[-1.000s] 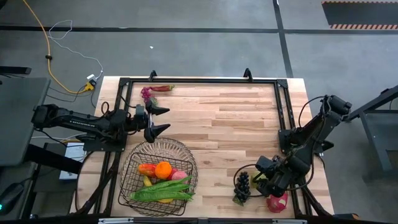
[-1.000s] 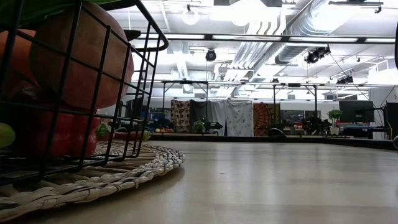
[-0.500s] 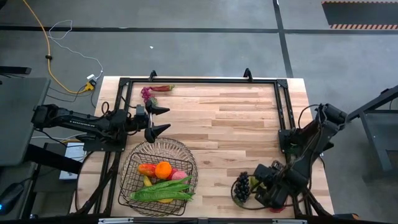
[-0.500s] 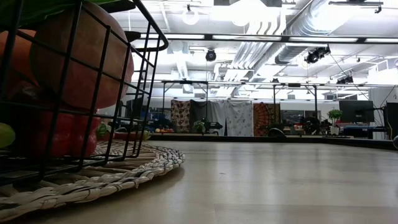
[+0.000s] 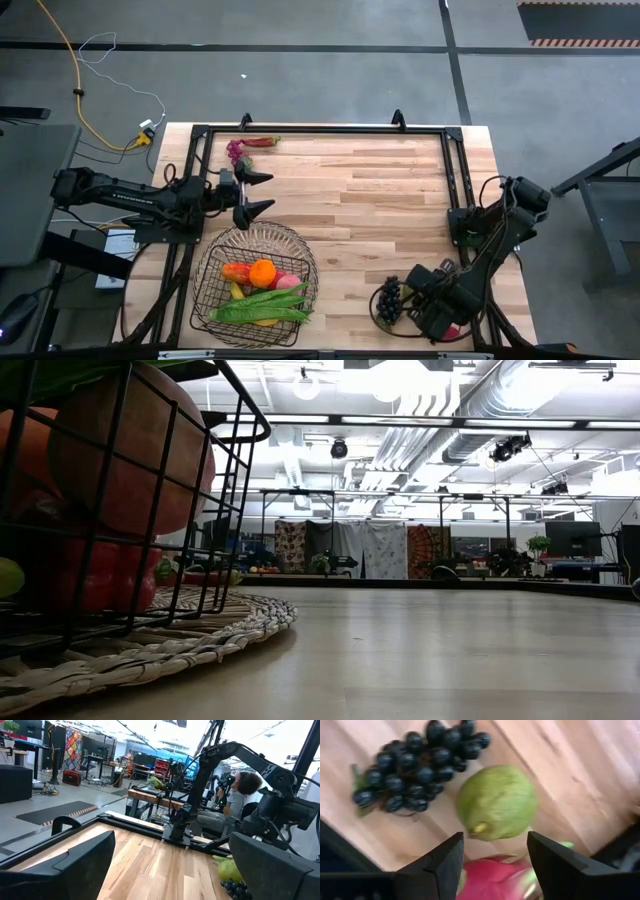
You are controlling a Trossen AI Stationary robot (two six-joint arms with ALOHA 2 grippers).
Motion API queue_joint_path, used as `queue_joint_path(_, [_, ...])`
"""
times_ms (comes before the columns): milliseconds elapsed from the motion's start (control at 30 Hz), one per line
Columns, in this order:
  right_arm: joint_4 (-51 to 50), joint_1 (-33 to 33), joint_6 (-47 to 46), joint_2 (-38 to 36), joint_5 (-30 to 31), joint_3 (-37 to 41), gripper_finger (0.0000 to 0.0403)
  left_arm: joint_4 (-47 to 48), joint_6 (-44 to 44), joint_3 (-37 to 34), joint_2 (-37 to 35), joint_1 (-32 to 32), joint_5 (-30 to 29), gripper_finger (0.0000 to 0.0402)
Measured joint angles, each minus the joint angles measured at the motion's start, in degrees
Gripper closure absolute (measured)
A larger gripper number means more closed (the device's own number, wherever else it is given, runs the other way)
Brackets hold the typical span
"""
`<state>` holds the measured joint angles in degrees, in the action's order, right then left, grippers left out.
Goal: Build produce basket
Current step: Put the green pear into the black wire basket
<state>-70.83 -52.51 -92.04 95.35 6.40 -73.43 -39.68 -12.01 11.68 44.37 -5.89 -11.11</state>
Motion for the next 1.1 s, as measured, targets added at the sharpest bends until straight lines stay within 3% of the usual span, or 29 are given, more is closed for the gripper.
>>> queue_joint_path(567, [5.0,0.0,-1.1,0.0,4.5,1.4,0.0197,0.0,0.0,0.0,2.0,0.0,0.0,0.0021])
queue_joint_path(1100, [7.3,0.0,-2.0,0.0,2.9,4.9,0.0197,-0.1,-0.5,0.0,2.0,0.0,0.0,0.0021])
